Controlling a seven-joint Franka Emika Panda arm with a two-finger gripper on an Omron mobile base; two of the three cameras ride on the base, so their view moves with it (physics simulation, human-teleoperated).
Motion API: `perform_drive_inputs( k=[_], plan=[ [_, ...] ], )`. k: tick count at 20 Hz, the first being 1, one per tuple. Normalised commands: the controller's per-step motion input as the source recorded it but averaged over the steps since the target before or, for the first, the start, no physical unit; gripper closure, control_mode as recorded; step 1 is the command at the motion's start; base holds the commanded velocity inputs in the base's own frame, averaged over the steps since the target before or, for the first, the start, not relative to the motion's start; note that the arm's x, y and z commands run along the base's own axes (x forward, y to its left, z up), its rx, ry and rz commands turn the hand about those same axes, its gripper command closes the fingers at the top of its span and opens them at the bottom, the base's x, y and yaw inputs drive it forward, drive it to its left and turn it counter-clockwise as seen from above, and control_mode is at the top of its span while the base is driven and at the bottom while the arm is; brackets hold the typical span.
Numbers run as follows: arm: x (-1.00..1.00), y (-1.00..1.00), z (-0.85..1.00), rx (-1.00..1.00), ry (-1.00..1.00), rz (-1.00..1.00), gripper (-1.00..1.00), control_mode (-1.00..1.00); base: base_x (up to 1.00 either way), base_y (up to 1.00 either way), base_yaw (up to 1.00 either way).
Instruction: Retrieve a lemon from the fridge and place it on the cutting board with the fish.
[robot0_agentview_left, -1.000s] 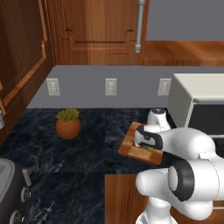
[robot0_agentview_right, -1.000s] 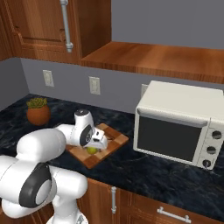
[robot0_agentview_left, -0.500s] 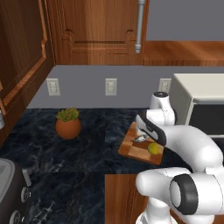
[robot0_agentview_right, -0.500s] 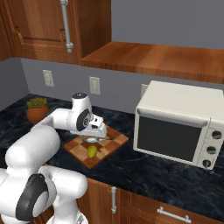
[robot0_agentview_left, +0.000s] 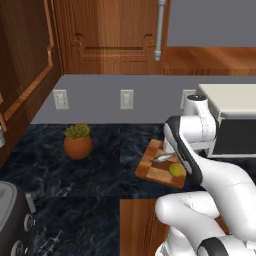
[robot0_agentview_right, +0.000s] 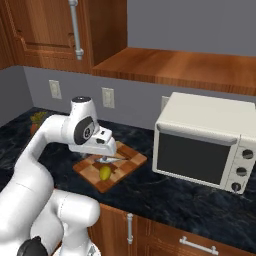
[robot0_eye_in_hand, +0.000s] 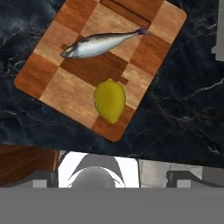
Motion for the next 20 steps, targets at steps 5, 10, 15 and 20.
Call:
perform_drive_inputs(
  k=[5, 10, 15, 20],
  plan=[
    [-0.97, 0.0, 0.47, 0.0, -0.04, 0.0, -1.0, -1.0, 0.0, 0.0, 0.0],
    [-0.49, 0.03, 0.39, 0.0, -0.07, 0.0, -1.0, -1.0, 0.0, 0.0, 0.0],
    [-0.02, 0.08, 0.14, 0.0, 0.0, 0.0, -1.0, -1.0, 0.0, 0.0, 0.0],
    [0.0, 0.23, 0.0, -0.02, 0.0, 0.0, -1.0, -1.0, 0.0, 0.0, 0.0]
  ],
)
